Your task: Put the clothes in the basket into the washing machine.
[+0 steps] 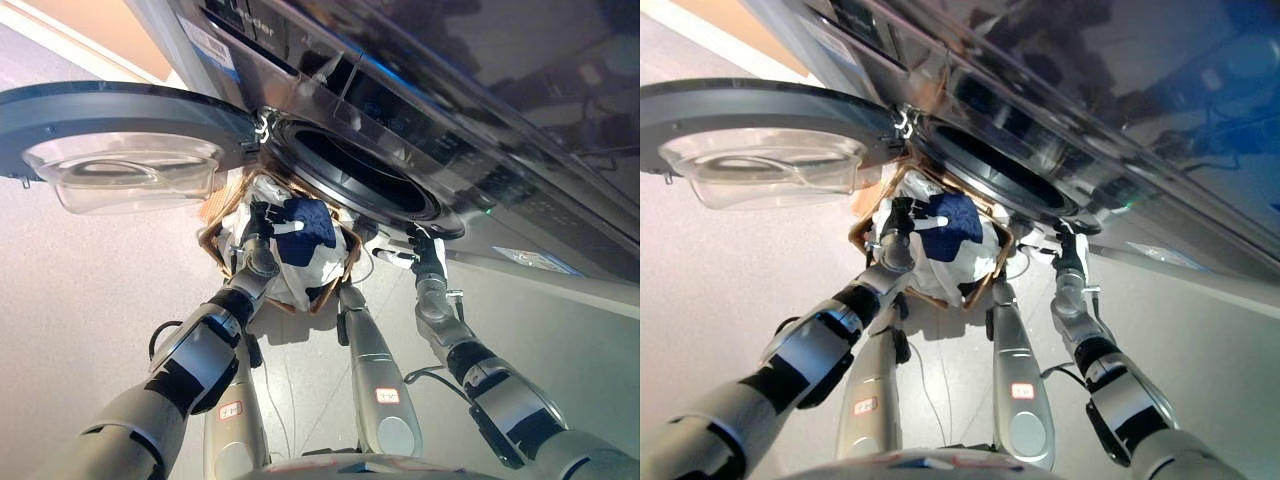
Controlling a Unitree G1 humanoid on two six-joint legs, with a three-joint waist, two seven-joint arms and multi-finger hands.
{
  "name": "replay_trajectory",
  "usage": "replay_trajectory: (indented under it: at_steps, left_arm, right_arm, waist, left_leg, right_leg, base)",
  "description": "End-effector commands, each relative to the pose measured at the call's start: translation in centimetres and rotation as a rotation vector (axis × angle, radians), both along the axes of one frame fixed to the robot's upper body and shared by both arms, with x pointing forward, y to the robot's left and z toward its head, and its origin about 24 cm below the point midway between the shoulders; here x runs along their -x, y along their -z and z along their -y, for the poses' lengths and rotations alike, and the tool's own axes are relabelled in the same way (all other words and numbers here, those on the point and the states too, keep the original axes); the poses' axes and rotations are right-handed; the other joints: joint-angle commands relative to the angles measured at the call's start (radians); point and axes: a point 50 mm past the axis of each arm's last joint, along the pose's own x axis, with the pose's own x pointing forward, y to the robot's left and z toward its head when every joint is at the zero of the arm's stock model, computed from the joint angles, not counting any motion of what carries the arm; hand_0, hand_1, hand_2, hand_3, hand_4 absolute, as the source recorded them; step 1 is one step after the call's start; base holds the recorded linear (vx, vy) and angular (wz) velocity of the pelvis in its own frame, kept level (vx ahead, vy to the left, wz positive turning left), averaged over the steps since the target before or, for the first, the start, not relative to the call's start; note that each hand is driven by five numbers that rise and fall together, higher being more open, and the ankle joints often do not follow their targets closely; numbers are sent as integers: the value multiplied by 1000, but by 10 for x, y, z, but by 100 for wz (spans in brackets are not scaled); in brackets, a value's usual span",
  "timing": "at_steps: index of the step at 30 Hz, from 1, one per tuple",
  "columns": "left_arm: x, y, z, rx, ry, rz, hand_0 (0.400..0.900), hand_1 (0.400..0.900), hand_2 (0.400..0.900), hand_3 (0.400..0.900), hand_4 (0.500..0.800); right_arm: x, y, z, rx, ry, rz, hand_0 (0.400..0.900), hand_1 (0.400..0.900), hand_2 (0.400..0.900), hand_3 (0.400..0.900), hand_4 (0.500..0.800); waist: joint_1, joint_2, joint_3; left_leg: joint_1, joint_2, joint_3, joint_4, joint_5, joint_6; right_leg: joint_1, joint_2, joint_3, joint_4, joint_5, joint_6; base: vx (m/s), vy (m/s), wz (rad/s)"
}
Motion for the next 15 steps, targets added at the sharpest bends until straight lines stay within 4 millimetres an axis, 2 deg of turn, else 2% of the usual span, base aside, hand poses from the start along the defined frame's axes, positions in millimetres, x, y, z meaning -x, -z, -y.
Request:
replay_trajectory:
  at_steps: [1, 4, 15]
  left_arm:
    - [-5, -48, 58, 319, 154, 210, 400, 400, 400, 400, 500]
    - [-7, -68, 71, 420, 199, 255, 400, 400, 400, 400, 500]
    - [-13, -107, 101, 687, 258, 268, 400, 400, 400, 400, 500]
  right_arm:
    - [12, 4, 32, 30, 66, -14, 900, 900, 900, 900, 800]
    - [16, 7, 33, 20, 65, -26, 900, 900, 900, 900, 800]
    - [27, 14, 36, 17, 61, -43, 900, 900, 900, 900, 800]
  waist:
    - [-21, 92, -90]
    - [-25, 102, -101]
    - [-63, 135, -159]
  left_leg:
    - [-22, 22, -83, -77, 102, -43]
    - [-14, 20, -80, -89, 107, -43]
    - [53, 39, -39, -205, 143, -55]
  right_leg:
    - [24, 29, -25, -3, 12, 38]
    - [30, 32, -21, -9, 9, 36]
    - [28, 52, 1, -18, -2, 35]
  base:
    - [40, 20, -1]
    - [43, 15, 0]
    - [67, 5, -11]
